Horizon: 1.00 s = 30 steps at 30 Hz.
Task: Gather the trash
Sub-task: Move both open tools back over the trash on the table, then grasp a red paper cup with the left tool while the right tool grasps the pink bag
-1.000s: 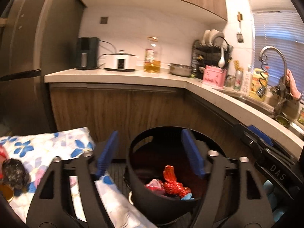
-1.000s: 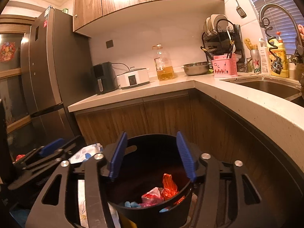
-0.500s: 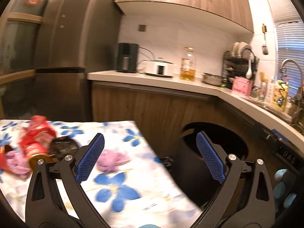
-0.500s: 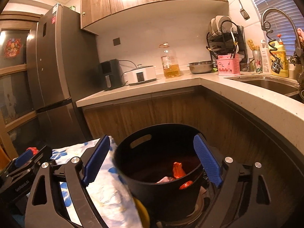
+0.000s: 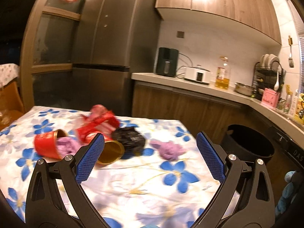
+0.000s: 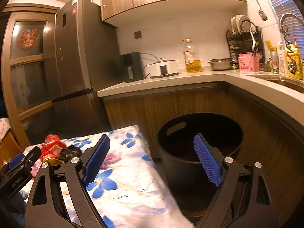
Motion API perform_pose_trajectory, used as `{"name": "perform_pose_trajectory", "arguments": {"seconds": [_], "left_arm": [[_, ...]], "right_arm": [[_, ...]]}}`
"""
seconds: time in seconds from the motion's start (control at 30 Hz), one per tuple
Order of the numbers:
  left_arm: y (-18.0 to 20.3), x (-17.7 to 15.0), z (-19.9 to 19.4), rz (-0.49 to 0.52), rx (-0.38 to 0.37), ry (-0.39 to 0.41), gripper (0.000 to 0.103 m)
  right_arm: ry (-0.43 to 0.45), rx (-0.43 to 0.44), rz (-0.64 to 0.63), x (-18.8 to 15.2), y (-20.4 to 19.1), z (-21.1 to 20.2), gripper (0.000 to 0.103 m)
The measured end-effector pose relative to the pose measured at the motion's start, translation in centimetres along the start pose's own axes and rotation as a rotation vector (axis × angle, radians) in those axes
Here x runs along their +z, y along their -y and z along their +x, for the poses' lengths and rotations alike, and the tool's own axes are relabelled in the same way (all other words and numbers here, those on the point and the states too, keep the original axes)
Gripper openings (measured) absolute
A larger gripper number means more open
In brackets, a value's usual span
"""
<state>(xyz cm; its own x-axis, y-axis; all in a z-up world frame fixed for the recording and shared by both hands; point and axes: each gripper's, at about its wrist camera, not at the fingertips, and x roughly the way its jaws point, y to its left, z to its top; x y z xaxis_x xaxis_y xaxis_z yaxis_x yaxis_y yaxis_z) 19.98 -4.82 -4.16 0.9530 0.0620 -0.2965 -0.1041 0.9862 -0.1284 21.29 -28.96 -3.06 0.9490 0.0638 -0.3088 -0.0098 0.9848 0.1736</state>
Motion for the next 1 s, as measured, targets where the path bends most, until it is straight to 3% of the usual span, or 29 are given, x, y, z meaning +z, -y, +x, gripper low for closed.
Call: {"name": "perform_pose_trajectory", "arguments": {"seconds": [0.43, 0.67, 1.0], "left_arm": [[-6.7, -1.3, 0.1, -0.044, 0.098, -0.024, 0.096], [-10.3, -1.1, -0.3, -0.072, 0.158, -0.017, 0.096], [-16.9, 0.0, -2.8, -0.126, 0.285, -0.001, 0.096]], "right_arm": [[-0.116, 0.105, -0.076, -3.5, -7.2, 5.5, 0.087], [-0.172, 0.203, -0.126, -4.9, -12.0, 7.3, 0.079], [-0.264, 0.504, -0.245, -7.4, -22.2, 6.9, 0.059]]}}
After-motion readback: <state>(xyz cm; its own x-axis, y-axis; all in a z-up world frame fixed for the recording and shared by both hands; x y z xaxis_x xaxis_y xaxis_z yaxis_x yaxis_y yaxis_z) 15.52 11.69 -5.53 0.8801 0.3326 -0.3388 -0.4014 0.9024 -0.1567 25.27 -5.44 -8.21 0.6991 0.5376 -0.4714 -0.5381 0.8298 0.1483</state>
